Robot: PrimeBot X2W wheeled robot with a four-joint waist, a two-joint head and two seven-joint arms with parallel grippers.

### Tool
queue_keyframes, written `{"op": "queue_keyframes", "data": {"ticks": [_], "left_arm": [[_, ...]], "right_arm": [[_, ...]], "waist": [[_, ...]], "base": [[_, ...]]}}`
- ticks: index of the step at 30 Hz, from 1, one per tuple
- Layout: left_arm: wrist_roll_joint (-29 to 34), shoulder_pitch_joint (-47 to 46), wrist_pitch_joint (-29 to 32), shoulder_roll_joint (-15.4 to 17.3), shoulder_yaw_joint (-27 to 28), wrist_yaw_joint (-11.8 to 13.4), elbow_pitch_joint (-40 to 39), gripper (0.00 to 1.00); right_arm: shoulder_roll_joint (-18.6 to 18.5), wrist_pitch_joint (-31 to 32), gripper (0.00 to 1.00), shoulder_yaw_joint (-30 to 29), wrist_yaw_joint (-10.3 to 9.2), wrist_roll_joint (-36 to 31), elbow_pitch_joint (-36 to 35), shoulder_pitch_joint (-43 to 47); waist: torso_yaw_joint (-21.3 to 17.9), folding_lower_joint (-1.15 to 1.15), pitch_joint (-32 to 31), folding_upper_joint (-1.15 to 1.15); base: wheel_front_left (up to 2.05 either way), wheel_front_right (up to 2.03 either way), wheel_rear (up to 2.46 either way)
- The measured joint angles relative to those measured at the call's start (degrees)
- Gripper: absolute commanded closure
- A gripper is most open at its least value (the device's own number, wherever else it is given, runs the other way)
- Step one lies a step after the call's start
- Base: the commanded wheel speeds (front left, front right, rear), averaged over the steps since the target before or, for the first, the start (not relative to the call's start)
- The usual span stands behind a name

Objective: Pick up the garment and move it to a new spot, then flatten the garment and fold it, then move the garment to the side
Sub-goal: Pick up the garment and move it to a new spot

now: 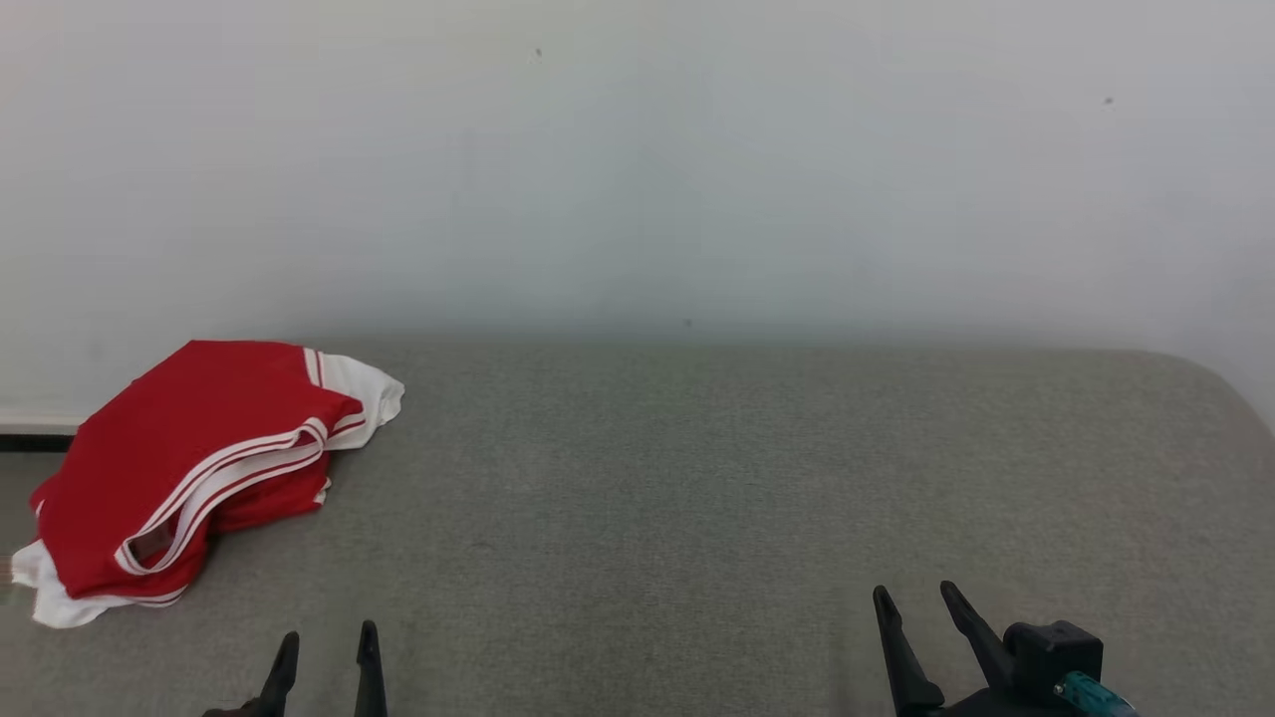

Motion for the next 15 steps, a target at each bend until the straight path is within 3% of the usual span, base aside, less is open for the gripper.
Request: {"op": "queue_keyframes", "data": {"ticks": [15], "left_arm": [[0.1,2.3,1.6,2.2,2.0,2.4,-5.0,0.0]], "right_arm": [[0.0,-2.9,0.0,1.6,0.0,2.3,2.0,-0.3]], "waist": [[14.0,0.0,0.7,0.0]], "base": [[0.0,0.0,0.0]]}}
